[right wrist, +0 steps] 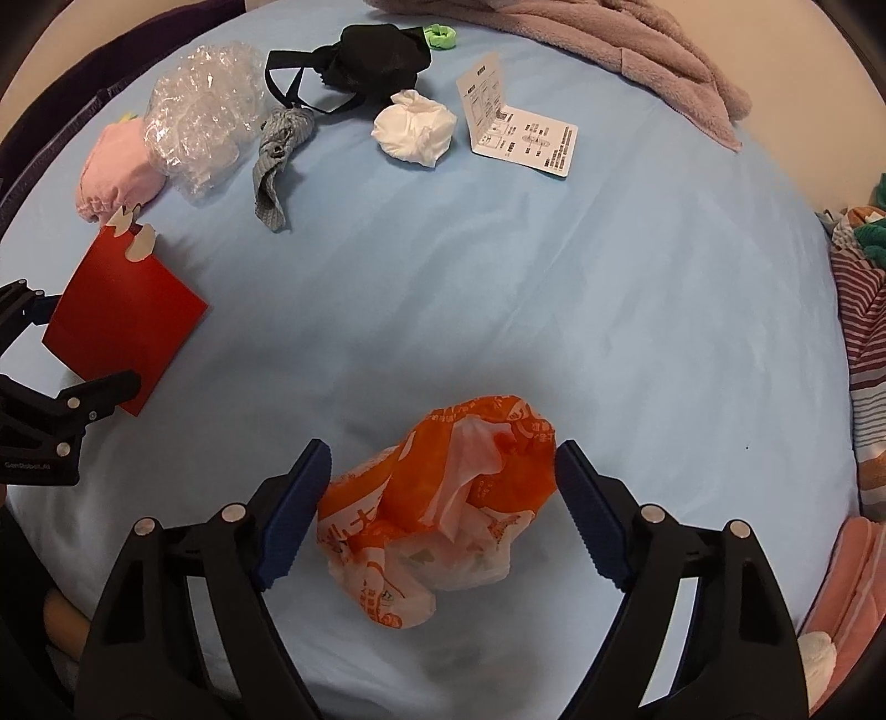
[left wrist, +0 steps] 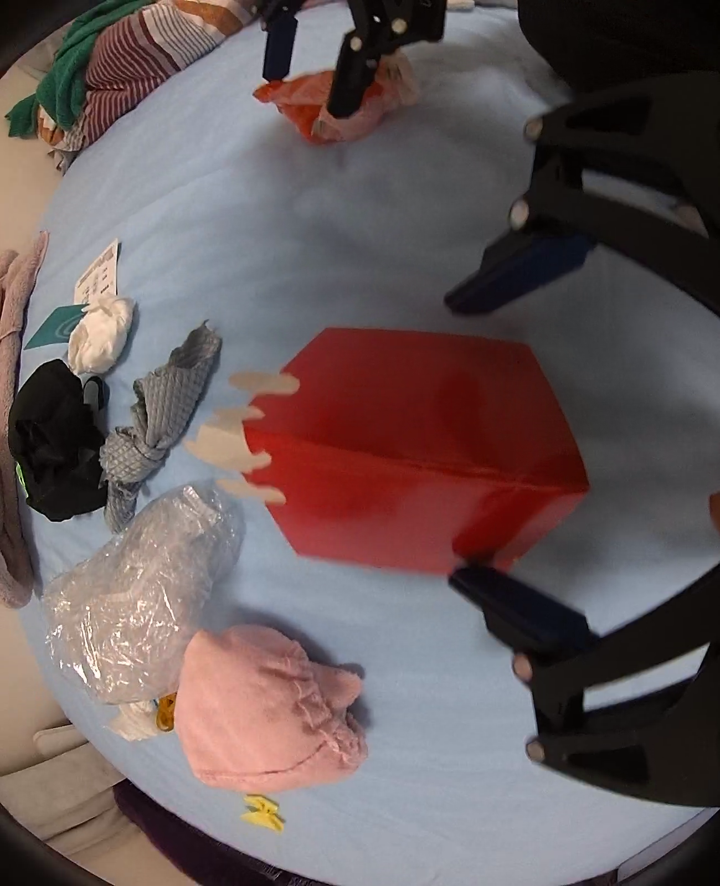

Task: Collect trash
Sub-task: 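Grasp the red fry box with left tool while right tool grasps orange bag, then carry the red box and orange bag with both tools toward the grey bin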

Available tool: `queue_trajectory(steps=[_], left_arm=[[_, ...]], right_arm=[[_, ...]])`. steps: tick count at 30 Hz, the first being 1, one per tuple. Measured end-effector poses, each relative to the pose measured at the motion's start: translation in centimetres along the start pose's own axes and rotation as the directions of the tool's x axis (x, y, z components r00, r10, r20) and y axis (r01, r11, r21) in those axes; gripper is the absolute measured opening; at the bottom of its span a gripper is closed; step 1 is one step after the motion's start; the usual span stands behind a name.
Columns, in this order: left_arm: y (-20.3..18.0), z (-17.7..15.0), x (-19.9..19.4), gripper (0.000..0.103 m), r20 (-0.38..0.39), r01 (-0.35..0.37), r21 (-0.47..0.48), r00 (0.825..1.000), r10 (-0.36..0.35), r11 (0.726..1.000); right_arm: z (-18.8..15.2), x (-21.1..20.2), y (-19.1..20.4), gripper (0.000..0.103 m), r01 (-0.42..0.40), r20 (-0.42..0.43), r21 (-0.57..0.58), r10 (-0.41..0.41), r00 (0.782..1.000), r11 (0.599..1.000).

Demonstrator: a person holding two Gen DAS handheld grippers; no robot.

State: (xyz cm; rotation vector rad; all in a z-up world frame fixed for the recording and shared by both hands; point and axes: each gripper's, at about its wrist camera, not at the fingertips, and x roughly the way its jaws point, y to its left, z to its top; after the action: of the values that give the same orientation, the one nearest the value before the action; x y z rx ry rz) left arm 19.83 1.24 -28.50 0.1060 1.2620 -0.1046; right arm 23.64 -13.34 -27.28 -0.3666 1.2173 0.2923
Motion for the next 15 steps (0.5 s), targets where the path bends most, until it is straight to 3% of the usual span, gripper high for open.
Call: queue_trajectory(steps=[2,4,10,15], left_arm=[[0.3,-0.1,-0.1,0.071,0.007,-0.002,0.003,1.000,0.002,1.000],[0.8,-0.2,-0.4,0.058,0.027,-0.004,-0.014,1.000,0.004,1.000],[2.3,-0.6,-1.8,0.028,0.041,0.044,-0.059,0.998,-0.041,0.997],[2.6,-0.9,-3.0,0.024,0.058,0.087,-0.076,0.995,-0.083,0.993]], right_arm=[[-0.1,0.2,0.2,0.053,0.007,-0.016,-0.019,-0.007,1.000,1.000],[-0.4,0.7,0.2,0.023,-0.038,-0.052,-0.013,0.037,0.998,0.999],[-0.7,-0.5,0.9,0.022,-0.039,-0.034,-0.039,0.037,0.999,0.998],[-0.7,-2.1,1.5,0.022,-0.037,-0.007,-0.049,0.037,0.999,0.998]])
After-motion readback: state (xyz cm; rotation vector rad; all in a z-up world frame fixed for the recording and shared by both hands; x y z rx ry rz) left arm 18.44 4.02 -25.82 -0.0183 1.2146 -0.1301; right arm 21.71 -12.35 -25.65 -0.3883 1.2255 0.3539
